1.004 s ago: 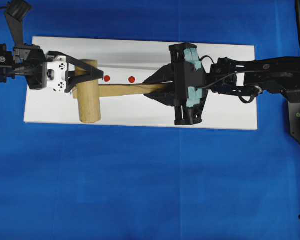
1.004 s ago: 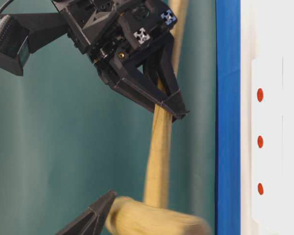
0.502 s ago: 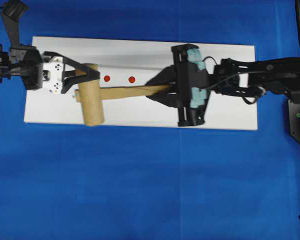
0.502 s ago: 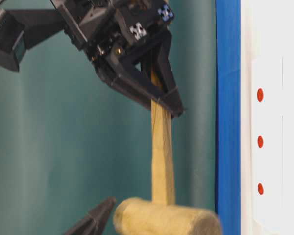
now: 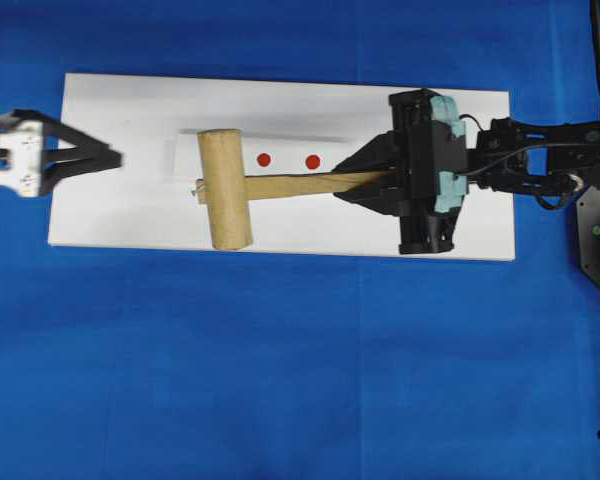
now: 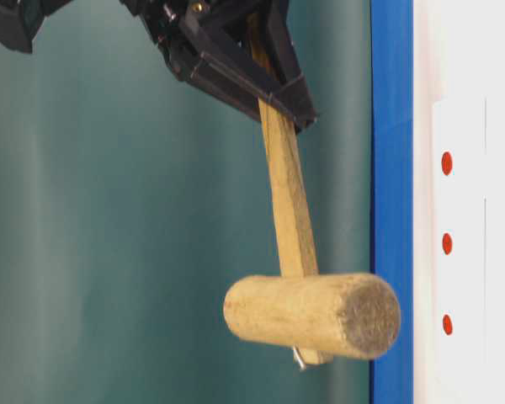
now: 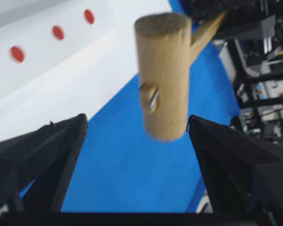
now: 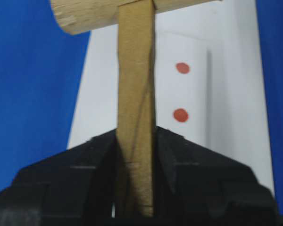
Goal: Hit the mark with a hammer.
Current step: 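Retract the left gripper and carry the mallet toward the front with the right, then lower the mallet onto the blue table and open the right gripper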
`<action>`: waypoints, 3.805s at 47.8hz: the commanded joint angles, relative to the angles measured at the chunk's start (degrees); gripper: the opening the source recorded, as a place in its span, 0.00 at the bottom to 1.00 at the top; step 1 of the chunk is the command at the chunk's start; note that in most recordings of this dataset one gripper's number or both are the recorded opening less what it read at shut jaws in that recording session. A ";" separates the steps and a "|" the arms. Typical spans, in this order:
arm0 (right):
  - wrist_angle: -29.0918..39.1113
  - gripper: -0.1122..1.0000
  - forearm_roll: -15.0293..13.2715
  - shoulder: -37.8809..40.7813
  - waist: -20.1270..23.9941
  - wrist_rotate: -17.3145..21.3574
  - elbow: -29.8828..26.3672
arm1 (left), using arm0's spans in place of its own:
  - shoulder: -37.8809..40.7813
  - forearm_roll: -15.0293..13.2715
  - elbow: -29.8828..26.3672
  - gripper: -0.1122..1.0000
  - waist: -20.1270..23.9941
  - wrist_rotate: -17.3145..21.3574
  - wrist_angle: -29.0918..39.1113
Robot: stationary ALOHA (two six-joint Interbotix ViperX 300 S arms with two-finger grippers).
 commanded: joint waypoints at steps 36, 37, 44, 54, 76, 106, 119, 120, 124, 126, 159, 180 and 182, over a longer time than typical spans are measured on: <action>-4.39 0.17 9.67 4.92 7.38 6.33 -3.60 | -3.78 0.88 1.49 0.85 0.44 45.18 1.32; -4.75 0.17 9.93 5.19 7.82 6.59 -3.60 | -3.78 0.88 1.58 0.85 0.44 46.41 1.14; -9.23 0.17 11.69 7.56 12.04 8.35 -3.78 | -3.87 0.70 2.02 0.85 0.44 52.82 -0.44; -15.12 0.17 15.73 11.69 16.79 8.96 -4.92 | -4.31 0.70 2.55 0.85 0.79 54.76 -1.05; -16.52 0.17 19.60 17.05 22.32 8.88 -8.26 | -5.01 0.62 3.34 0.85 0.70 54.93 -1.05; -19.16 0.17 22.06 26.28 23.73 9.05 -8.79 | -6.15 0.62 3.43 0.85 0.70 54.84 -2.20; -20.74 0.17 22.85 28.74 25.40 9.05 -9.84 | -6.24 0.53 3.52 0.85 0.70 54.67 -2.20; -20.83 0.17 22.85 28.83 25.49 9.05 -9.84 | -6.24 0.53 3.52 0.85 0.70 54.67 -2.20; -20.74 0.17 22.85 29.09 25.49 9.05 -10.11 | -6.24 0.53 3.52 0.85 0.70 54.67 -2.20; -20.74 0.17 22.94 29.18 25.58 9.05 -10.20 | -6.24 0.53 3.52 0.85 0.79 54.67 -2.20; -18.90 0.17 26.54 34.63 25.58 9.05 -10.90 | -6.24 0.53 3.78 0.85 0.88 54.67 -2.20; -18.54 0.58 26.81 36.91 25.58 8.79 -11.51 | -6.24 0.53 3.78 0.85 0.88 54.23 -2.20; -18.46 0.68 26.72 36.65 25.49 8.44 -11.60 | -6.15 0.53 3.78 0.85 0.88 54.23 -2.20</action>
